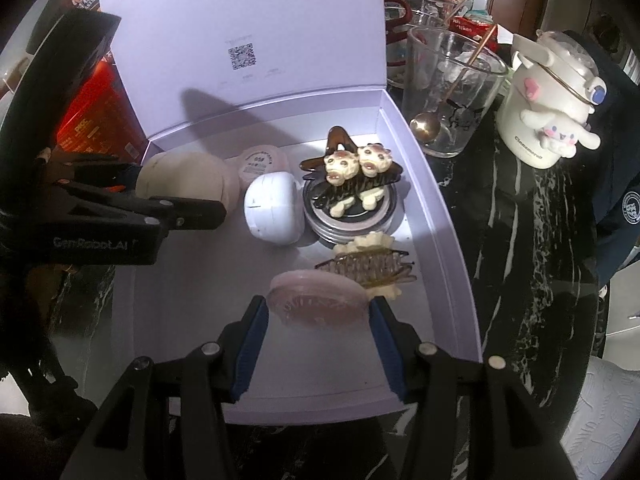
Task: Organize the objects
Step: 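Lower the blush compact into the box and open the right gripper while the left lowers the jar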
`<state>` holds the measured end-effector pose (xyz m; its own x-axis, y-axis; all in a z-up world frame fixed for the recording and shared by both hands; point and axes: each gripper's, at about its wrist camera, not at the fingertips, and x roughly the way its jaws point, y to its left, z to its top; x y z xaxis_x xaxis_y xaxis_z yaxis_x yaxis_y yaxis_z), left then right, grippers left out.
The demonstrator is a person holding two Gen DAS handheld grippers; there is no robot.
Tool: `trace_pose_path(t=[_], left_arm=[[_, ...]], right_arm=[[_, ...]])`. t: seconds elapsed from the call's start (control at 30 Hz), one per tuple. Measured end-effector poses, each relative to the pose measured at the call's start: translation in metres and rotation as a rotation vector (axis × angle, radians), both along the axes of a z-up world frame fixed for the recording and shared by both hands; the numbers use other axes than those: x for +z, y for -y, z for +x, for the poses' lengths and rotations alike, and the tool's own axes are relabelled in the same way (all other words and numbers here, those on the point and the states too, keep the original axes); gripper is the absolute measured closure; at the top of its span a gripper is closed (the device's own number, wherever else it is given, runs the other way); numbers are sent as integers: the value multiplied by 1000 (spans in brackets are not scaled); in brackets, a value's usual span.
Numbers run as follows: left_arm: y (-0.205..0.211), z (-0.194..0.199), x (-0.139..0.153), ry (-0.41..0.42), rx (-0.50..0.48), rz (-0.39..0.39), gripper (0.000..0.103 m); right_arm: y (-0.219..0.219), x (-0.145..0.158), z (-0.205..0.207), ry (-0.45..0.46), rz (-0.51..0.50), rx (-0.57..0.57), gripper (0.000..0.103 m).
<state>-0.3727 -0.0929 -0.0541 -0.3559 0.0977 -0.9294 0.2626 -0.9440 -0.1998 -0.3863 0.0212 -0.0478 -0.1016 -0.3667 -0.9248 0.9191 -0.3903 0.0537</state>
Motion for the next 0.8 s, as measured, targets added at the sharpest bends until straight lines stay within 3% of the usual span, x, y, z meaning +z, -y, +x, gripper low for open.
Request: trace_pose_path(t=[0.13,0.8], left_arm=[[-1,0,0,12,-14,-27,44],[-22,2,-6,27,-29,-11,51]], right_arm=[[1,-4,3,3,6,1,51],[-3,-14,-10,-1,18,-43,51]])
